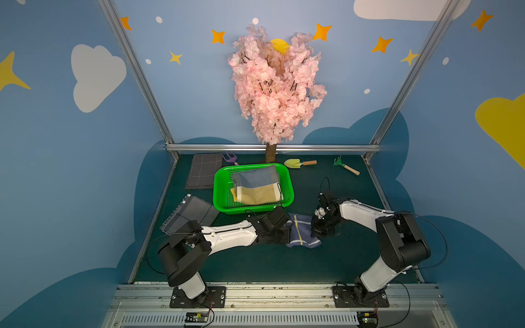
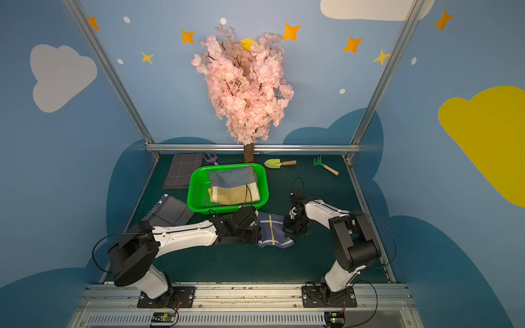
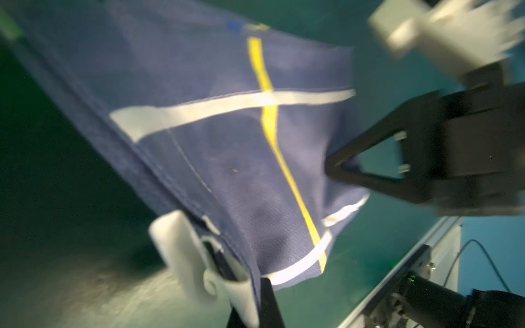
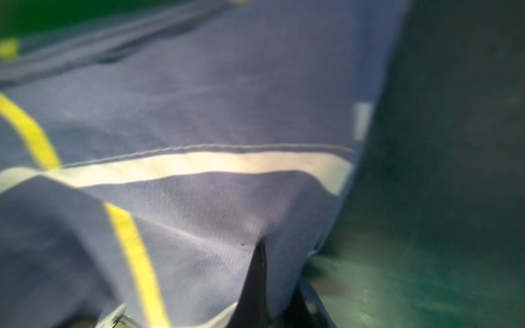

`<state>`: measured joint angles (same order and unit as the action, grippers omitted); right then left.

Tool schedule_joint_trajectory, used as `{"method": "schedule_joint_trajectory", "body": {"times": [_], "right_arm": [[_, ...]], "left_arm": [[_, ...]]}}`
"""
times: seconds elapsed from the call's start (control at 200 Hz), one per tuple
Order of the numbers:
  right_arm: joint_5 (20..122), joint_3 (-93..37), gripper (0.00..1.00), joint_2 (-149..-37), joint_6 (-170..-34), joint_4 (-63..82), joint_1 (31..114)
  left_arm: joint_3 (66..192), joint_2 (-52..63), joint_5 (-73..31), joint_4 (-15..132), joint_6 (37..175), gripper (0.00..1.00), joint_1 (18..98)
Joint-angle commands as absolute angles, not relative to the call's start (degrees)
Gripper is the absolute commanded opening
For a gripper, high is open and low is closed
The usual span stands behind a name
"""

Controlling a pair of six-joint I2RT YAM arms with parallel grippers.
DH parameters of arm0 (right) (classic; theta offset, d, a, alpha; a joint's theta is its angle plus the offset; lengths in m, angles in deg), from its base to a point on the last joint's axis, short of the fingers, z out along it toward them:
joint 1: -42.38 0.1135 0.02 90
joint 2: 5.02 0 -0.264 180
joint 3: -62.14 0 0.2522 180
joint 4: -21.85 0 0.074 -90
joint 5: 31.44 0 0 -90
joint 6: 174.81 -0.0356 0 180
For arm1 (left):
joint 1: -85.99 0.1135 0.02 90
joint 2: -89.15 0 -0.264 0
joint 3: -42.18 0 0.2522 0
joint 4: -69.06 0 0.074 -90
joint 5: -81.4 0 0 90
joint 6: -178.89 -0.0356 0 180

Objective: Put the folded pillowcase in the basket
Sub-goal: Pick up the pillowcase at the center of the board, then place the pillowcase in the basket.

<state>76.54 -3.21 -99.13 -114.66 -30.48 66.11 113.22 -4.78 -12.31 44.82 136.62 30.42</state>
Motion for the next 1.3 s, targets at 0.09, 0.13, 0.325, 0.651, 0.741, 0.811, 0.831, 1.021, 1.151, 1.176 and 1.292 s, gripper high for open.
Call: {"method": "schedule_joint_trajectory", "body": {"times": [0.09, 0.13, 0.325, 0.651, 0.741, 0.811, 0.831, 1.021, 1.151, 1.176, 1.292], "right_arm": [[70.96, -6.79, 0.00, -90.79, -116.01, -36.72, 69.23], [70.33, -7.83, 0.00, -89.29, -116.12, -38.34, 69.62], [67.14, -14.26, 0.00, -82.65, -115.86, -44.73, 70.41], [66.13, -29.23, 0.00, -87.62, -113.75, -47.69, 74.32], [66.36, -33.03, 0.00, -90.92, -113.73, -46.58, 74.80], [66.52, -37.31, 0.00, -94.19, -113.90, -46.49, 75.45], [66.41, -38.56, 0.00, -95.18, -113.98, -46.32, 75.68], [67.09, -51.07, 0.00, -106.01, -113.67, -45.51, 77.86], [67.51, -59.94, 0.00, -114.98, -112.61, -45.83, 78.81], [67.60, -61.47, 0.00, -116.49, -112.42, -45.79, 78.89], [67.59, -68.00, 0.00, -123.03, -111.71, -45.61, 79.21]], "left_arm": [[119.56, -4.22, -9.23, 38.73, 131.77, 0.03, 28.48], [120.11, -3.90, -8.92, 38.25, 131.62, 0.03, 28.19], [121.58, -1.68, -6.16, 35.36, 130.17, 0.03, 27.15], [128.94, 6.34, 5.62, 29.03, 119.07, 0.03, 28.43], [131.28, 8.12, 7.27, 28.10, 116.26, 0.03, 30.34], [133.73, 8.46, 6.96, 26.40, 115.19, 0.03, 32.55], [134.31, 8.54, 6.94, 26.05, 114.76, 0.03, 33.09], [134.95, 8.66, 6.08, 25.53, 113.23, 0.03, 38.03], [130.60, 10.04, 5.37, 26.62, 112.90, 0.03, 44.16], [129.48, 10.47, 4.92, 27.10, 112.81, 0.03, 45.63], [124.45, 11.71, 2.38, 30.99, 112.18, 0.03, 51.91]]}}
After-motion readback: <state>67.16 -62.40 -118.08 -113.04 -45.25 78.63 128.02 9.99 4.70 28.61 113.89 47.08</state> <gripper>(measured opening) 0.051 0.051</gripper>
